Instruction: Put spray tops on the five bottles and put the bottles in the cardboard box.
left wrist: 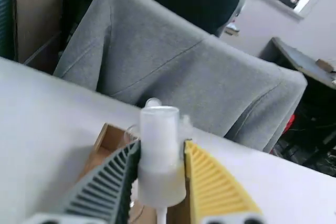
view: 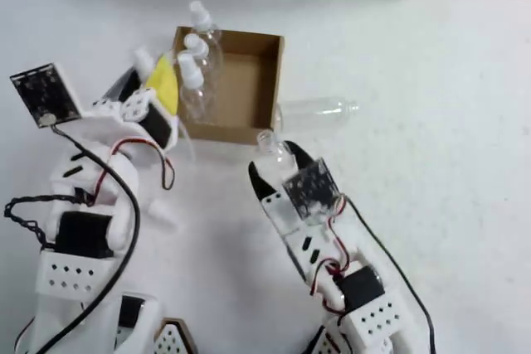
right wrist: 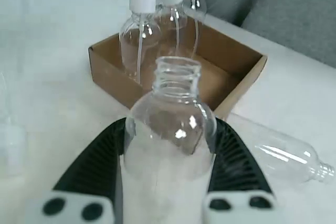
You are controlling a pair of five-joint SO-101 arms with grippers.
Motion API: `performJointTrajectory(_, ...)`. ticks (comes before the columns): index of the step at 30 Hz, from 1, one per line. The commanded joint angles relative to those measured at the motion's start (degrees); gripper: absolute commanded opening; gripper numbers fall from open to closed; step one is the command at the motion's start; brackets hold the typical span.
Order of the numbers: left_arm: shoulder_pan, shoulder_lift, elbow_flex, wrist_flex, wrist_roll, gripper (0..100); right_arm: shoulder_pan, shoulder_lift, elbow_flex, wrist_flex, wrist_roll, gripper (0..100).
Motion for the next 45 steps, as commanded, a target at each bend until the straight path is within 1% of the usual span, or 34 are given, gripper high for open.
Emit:
performJointTrajectory(1, 6.5, -1.7, -3.5, -12.1, -8.3, 2, -0.5, -8.2, 5.8, -7.2, -0.5, 1.6)
performJointTrajectory(2, 8.5, -1.7, -3.5, -15.0, -11.5, 2, -0.5, -9.7, 7.2, -7.7, -0.5, 1.6)
performJointTrajectory(4, 13.3, -1.4, -3.6, -21.2, -18.5, 2, -0.5, -11.8, 7.2, -5.4, -1.1, 1.6)
performJointTrajectory(6, 17.8, -1.3, -3.6, -26.5, -25.5, 2, 0.0, -13.4, 7.2, -2.9, -4.1, 1.6)
performJointTrajectory(8, 21.6, -1.2, -3.6, -30.5, -29.7, 2, 0.0, -14.7, 7.2, -0.7, -7.1, 1.6)
performJointTrajectory(9, 23.2, -1.2, -3.6, -31.8, -30.2, 2, 0.0, -15.2, 7.2, 0.1, -7.7, 1.6)
performJointTrajectory(10, 24.5, -1.2, -3.9, -32.7, -29.8, 2, 0.0, -15.4, 7.2, 0.8, -7.6, 1.6)
performJointTrajectory(12, 25.8, -0.4, -6.4, -31.6, -26.9, 2, 0.0, -16.0, 7.2, 1.8, -7.6, 1.6)
performJointTrajectory(14, 25.8, 2.7, -10.5, -28.7, -21.3, 2, 0.7, -16.1, 7.2, 2.2, -7.6, 1.6)
performJointTrajectory(16, 25.3, 7.1, -15.0, -24.4, -17.2, 2, 2.2, -16.1, 7.2, 2.2, -7.6, 1.6)
performJointTrajectory(19, 24.0, 12.5, -19.4, -19.6, -15.8, 2, 3.6, -16.1, 7.2, 2.2, -8.1, 1.6)
performJointTrajectory(21, 23.9, 14.6, -20.2, -19.6, -13.5, 2, 3.8, -16.1, 7.2, 2.2, -8.1, 1.6)
performJointTrajectory(24, 23.6, 15.8, -19.9, -19.3, -4.8, 2, 3.7, -16.1, 7.2, 2.2, -8.2, 1.6)
performJointTrajectory(25, 23.6, 16.0, -19.8, -19.2, -3.4, 2, 3.8, -16.1, 7.2, 2.2, -8.2, 1.6)
performJointTrajectory(29, 21.7, 16.3, -18.7, -19.7, -2.8, 2, 3.6, -16.1, 7.2, 2.2, -8.2, 1.6)
performJointTrajectory(32, 20.8, 16.5, -16.9, -22.3, -2.7, 2, 3.6, -16.0, 7.2, 2.2, -8.2, 1.6)
performJointTrajectory(38, 21.2, 16.4, -11.4, -29.0, -2.2, 2, 3.6, -15.9, 7.2, 2.2, -8.2, 1.6)
performJointTrajectory(41, 21.2, 16.5, -10.5, -29.5, 1.1, 2, 3.6, -15.8, 7.2, 2.2, -8.2, 1.6)
performJointTrajectory(45, 21.2, 16.5, -10.2, -29.5, 2.1, 2, 3.6, -15.8, 7.2, 2.2, -8.2, 1.6)
